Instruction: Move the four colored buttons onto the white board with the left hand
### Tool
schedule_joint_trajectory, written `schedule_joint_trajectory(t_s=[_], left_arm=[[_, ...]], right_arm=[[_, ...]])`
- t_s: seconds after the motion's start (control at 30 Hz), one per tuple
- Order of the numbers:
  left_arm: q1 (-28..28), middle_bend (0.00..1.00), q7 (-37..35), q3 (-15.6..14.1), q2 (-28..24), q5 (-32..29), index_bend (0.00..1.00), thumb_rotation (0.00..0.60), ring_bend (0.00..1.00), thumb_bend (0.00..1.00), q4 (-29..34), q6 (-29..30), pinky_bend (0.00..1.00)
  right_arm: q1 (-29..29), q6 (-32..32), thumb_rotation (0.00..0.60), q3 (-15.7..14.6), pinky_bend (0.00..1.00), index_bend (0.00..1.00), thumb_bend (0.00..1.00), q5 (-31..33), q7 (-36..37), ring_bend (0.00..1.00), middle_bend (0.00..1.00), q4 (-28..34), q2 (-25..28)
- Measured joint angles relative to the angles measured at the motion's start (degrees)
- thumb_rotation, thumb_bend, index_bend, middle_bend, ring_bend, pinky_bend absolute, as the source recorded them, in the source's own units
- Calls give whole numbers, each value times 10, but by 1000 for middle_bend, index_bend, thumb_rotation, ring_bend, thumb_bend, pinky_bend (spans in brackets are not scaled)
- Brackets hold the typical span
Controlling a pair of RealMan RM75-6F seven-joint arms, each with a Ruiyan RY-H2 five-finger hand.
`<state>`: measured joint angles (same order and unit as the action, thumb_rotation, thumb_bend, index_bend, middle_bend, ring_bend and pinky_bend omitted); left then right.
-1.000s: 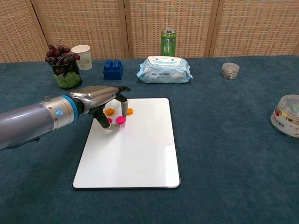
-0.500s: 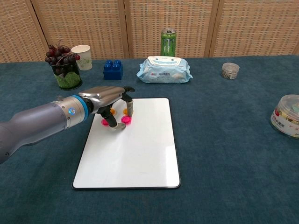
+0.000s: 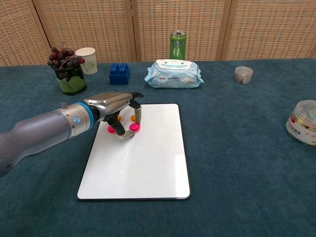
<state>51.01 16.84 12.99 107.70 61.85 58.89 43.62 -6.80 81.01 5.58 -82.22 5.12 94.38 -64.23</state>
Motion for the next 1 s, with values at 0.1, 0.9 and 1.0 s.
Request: schedule_joint_trajectory(t_s=[0.1,0.9,1.0], left_arm=[[0,0,-3,-1,-1,2,452,600,0,323,3,1,0],[0,0,5,0,-15,-6,178,600,0,310,28,15,0],[-4,0,-3,-1,-30,3,115,600,0,306,56,22,0]], right_arm=[[0,0,600,0,0,10,129,0,0,0,0,0,0],[0,-1,600,0,0,10,131,1,2,0,0,1,1],[0,-2,600,0,0,10,128,2,2,0,0,1,1]])
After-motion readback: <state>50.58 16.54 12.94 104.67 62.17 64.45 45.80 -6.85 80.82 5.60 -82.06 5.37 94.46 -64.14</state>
